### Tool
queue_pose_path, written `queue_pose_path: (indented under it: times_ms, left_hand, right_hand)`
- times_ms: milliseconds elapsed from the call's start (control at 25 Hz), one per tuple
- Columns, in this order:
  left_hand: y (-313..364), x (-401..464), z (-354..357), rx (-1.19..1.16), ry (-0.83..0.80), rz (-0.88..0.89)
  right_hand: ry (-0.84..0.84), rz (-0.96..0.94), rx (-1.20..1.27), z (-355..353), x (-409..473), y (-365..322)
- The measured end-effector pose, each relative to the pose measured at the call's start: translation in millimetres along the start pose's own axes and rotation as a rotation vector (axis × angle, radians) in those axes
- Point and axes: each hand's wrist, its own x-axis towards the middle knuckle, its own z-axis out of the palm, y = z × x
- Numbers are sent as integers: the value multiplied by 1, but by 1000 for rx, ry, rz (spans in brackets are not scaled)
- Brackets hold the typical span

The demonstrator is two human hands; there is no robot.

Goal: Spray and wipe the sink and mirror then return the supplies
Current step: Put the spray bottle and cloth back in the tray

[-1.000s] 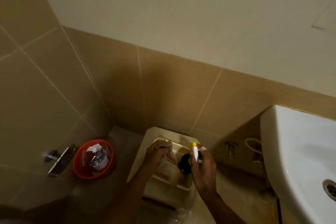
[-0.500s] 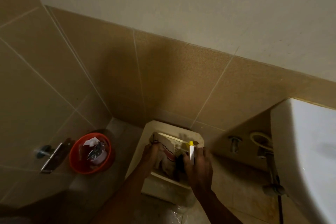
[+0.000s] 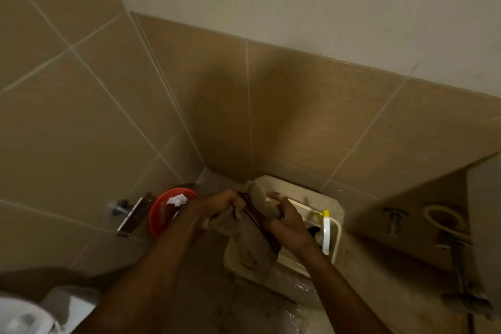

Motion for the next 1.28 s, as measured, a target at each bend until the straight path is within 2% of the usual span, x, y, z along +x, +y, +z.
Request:
queue_pose_path:
  times_ms: [80,160,200,480,600,680,760,840,960,1040,1120,1200,1280]
  left_hand:
    - [-1,7,-15,-31,-62,-21]
    - [-13,22,-28,-114,-137,-61]
    - [-16,24,-31,-154,-121,-66]
    - [-55,83,-61,-454,-14,3]
    - [-42,61,-33,-362,19,57]
    - [-41,53,-2,-283,4,90]
    - [-41,52,30,-322,-194,91]
    - [-48,61,43,-462,-386,133]
    - [-58,76,57,-462,-437,143]
    - [-65,92,70,-440,-312,141]
    - [-68,108,83,-371,-136,120]
    - [-74,123,94,-287,-68,65]
    - [-84,134,102,-309,-40,28]
  right_hand:
    - [-194,140,48,-2,0,2]
    - [-303,205,12,-2,-6,12]
    - [-298,237,16,-3,-9,16]
    - [-69,401,197,-20,-27,19]
    - [177,422,399,-16,-26,8]
    - [310,425,450,-9,-20,-8]
    - [327,406,478,-2,-14,-27]
    - [266,426,559,-5,-9,-46]
    - [131,518,664,-27,-16,-58]
    - [140,517,495,-34,-27,-56]
    - [258,434,323,-36,-40,-52]
    - [323,372,354,-40,-52,-53]
    - [309,377,383,-43,-59,-53]
